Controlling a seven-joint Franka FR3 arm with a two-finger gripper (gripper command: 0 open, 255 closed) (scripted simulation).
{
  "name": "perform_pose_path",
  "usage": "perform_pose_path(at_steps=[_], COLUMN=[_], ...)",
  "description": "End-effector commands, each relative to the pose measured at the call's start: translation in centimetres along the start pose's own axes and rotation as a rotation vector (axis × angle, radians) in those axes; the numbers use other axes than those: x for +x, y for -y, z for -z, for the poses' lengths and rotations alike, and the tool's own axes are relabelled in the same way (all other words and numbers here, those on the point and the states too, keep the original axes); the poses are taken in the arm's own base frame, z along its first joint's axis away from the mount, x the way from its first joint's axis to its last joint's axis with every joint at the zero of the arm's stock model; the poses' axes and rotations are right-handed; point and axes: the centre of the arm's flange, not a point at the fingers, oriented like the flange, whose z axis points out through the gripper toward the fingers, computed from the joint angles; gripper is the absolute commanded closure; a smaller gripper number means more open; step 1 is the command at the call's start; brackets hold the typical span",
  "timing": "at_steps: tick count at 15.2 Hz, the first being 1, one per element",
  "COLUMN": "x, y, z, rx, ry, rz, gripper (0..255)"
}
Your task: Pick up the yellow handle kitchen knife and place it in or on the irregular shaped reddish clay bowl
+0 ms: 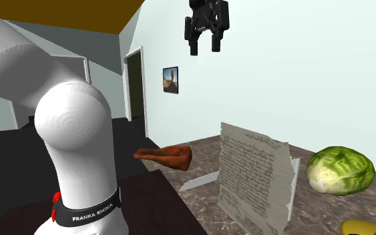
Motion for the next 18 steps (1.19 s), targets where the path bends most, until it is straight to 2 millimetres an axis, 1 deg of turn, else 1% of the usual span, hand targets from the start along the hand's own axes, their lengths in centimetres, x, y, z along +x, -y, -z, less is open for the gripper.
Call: perform_pose_path(at_steps=[1, 18], x=[0.0, 6.6], y=[0.0, 3.1], z=[0.0, -21.3], rx=[0.000, 0.040], ry=[0.000, 0.023], rz=[0.000, -0.016], gripper=[0, 0])
